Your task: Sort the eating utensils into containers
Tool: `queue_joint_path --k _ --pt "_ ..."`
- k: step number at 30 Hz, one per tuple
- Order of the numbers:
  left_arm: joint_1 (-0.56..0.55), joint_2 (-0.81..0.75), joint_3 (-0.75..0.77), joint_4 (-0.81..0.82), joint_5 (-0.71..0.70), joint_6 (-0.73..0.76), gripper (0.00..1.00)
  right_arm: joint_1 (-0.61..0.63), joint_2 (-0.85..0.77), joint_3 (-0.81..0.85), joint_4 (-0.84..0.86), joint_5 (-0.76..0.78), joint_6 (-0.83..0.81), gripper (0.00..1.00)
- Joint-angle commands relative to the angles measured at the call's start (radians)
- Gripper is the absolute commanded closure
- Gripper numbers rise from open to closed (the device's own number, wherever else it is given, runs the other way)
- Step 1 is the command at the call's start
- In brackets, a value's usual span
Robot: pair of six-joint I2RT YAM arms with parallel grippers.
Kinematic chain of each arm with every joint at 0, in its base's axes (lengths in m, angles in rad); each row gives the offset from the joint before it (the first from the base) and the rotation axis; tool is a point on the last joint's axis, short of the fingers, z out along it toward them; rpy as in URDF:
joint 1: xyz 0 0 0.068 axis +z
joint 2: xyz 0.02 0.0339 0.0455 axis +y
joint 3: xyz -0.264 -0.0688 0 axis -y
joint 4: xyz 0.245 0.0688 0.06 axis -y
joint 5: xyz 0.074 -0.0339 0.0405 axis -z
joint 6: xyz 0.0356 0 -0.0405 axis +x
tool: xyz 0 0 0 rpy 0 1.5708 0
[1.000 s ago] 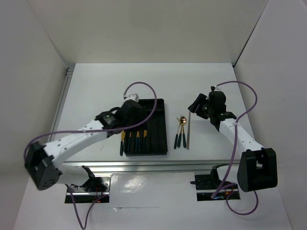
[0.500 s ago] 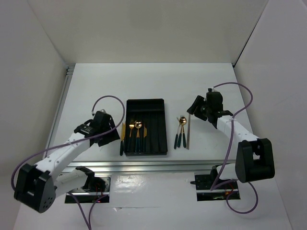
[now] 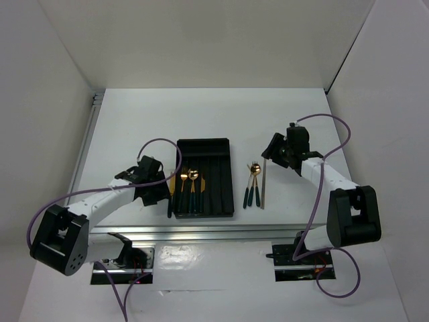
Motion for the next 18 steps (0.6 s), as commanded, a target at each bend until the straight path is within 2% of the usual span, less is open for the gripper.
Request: queue_joint_path --k 1,10,18 --pt "0.003 -0.030 -0.018 0.043 0.027 0.032 0.35 -0.004 0.014 0.050 0.008 0.015 -0.015 0.39" --pt "-0.007 0.063 0.002 0.034 0.004 0.022 0.40 -0.004 0.004 0.050 0.008 0.015 -0.015 0.41" --pt "-0.093 0.167 0.065 -0.041 -0.130 -0.038 0.48 -0.004 -0.005 0.040 0.008 0.025 -0.015 0.41"
